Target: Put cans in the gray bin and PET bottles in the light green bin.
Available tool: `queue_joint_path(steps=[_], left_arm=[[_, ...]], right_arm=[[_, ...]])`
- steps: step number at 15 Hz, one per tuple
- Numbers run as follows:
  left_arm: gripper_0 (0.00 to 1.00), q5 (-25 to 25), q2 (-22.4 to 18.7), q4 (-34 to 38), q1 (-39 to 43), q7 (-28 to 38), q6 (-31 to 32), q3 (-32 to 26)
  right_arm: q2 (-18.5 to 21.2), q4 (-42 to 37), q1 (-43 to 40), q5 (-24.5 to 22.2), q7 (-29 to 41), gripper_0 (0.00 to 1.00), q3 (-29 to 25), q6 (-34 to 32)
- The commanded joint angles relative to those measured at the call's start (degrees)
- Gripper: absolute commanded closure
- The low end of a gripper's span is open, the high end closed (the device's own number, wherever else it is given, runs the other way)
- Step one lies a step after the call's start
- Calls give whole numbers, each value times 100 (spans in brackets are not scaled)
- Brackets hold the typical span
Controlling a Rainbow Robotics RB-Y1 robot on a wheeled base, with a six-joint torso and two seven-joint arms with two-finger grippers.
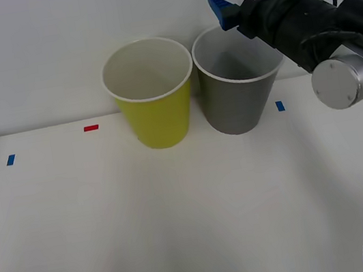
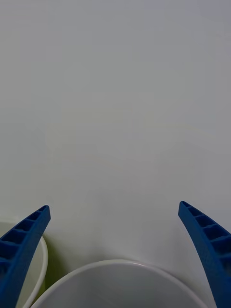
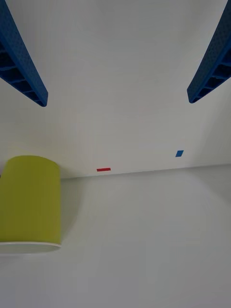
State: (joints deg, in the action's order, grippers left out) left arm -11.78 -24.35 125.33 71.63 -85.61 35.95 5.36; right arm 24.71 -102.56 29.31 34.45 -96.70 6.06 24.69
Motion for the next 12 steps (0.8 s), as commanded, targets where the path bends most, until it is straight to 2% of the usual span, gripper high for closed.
queue_joint_path(steps=[1,5,6,7,8,9,12], left_arm=[[0,0,0,0,0,0,0,0],[0,0,0,0,0,0,0,0],[0,0,0,0,0,0,0,0],[0,0,0,0,0,0,0,0],[0,0,0,0,0,0,0,0],[0,0,0,0,0,0,0,0],[0,0,0,0,0,0,0,0]], right_arm=[[34,-80,-5,-8,-33,0,-44,1],[69,-115,-5,18,-7,0,-44,18],[69,-238,-5,18,2,0,-88,300],[69,-537,-5,18,2,0,-228,845],[43,-1047,-31,27,64,0,-475,1732],[43,-1407,-92,35,301,0,-580,2189],[254,-2383,-462,44,1277,0,-598,2822]])
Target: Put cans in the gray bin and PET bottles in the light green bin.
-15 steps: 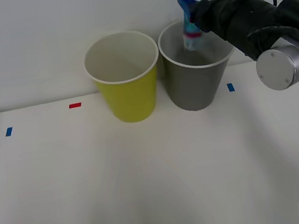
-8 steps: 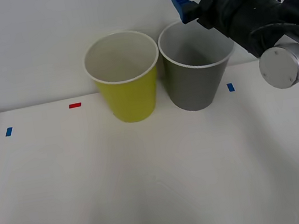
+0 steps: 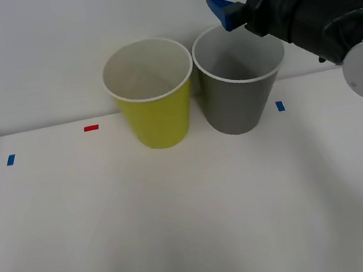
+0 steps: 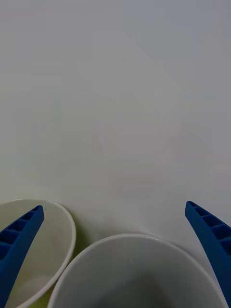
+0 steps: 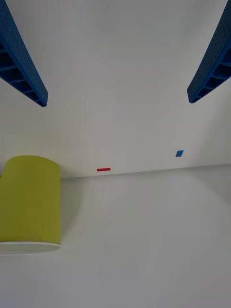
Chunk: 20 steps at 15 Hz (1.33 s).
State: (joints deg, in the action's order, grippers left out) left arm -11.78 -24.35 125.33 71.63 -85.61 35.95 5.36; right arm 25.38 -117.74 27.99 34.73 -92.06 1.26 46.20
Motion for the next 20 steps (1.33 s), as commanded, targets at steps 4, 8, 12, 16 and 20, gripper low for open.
queue_joint_path(steps=[4,8,12,16,20], left_arm=[[0,0,0,0,0,0,0,0],[0,0,0,0,0,0,0,0],[0,0,0,0,0,0,0,0],[0,0,0,0,0,0,0,0],[0,0,0,0,0,0,0,0]], right_arm=[[617,-1972,-1085,25,1815,0,-109,1075],[688,-2886,-1515,-1733,2852,0,674,1629],[881,-3226,-2632,-2410,3291,0,1016,838],[776,-3226,-3563,-2357,3089,0,744,724],[486,-3226,-4381,-2357,2782,0,515,117]])
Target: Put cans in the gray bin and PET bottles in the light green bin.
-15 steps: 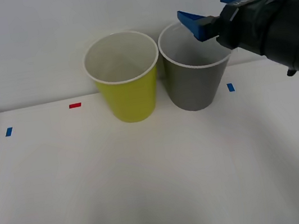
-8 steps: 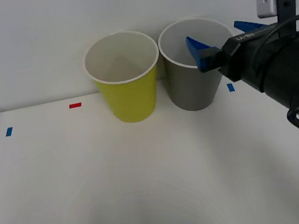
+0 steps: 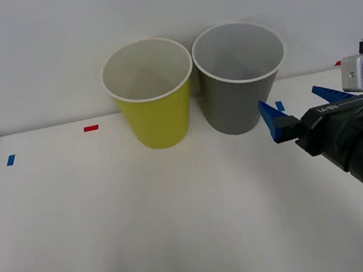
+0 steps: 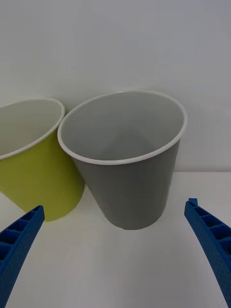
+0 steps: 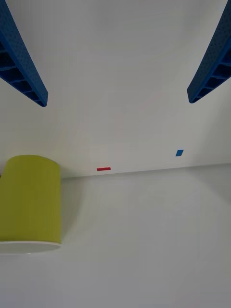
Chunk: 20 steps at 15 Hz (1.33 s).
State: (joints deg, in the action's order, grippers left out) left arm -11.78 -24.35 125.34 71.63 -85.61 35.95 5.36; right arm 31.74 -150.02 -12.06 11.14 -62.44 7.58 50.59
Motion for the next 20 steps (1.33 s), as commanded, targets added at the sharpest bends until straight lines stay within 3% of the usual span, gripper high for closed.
queue_joint_path(steps=[1,4,10,13,16,20], left_arm=[[0,0,0,0,0,0,0,0],[0,0,0,0,0,0,0,0],[0,0,0,0,0,0,0,0],[0,0,0,0,0,0,0,0],[0,0,0,0,0,0,0,0],[0,0,0,0,0,0,0,0]], right_arm=[[-309,2,-640,143,-567,0,-239,-533],[-608,2,-1308,916,-1428,0,-599,-1157],[-819,2,-2556,1795,-2993,0,-643,-2879],[-766,175,-3118,1804,-3107,0,-485,-3864],[-661,263,-3233,1804,-3107,0,-538,-3934],[-933,254,-3400,1742,-3204,0,-617,-3864]])
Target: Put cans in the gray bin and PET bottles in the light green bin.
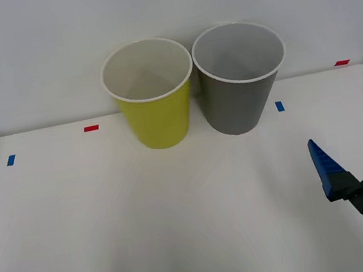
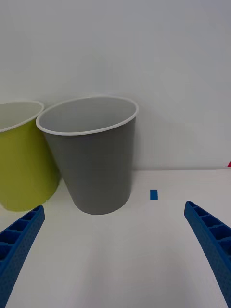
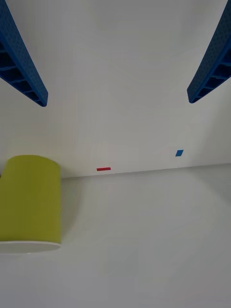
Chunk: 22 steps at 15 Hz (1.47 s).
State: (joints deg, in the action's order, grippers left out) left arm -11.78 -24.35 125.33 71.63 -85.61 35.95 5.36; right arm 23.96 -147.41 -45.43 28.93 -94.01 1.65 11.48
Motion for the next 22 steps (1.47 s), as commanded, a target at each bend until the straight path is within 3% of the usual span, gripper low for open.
queue_joint_path(steps=[1,2,4,6,9,13,17,19,22], left_arm=[[0,0,0,0,0,0,0,0],[0,0,0,0,0,0,0,0],[0,0,0,0,0,0,0,0],[0,0,0,0,0,0,0,0],[0,0,0,0,0,0,0,0],[0,0,0,0,0,0,0,0],[0,0,0,0,0,0,0,0],[0,0,0,0,0,0,0,0],[0,0,0,0,0,0,0,0]], right_arm=[[-138,2,-71,-45,-56,0,-59,56],[-190,2,-89,-107,-21,0,-59,56],[-226,11,-107,-828,507,0,-15,21],[-164,160,-151,-1083,981,0,55,-260],[-129,863,-256,-1118,955,0,275,-1420],[-111,986,-775,-1118,806,0,486,-2079],[-50,1013,-1504,-960,-65,0,732,-2598],[-6,1487,-1662,-907,-117,0,1004,-3327],[205,1646,-2093,-1003,-108,0,1171,-3872]])
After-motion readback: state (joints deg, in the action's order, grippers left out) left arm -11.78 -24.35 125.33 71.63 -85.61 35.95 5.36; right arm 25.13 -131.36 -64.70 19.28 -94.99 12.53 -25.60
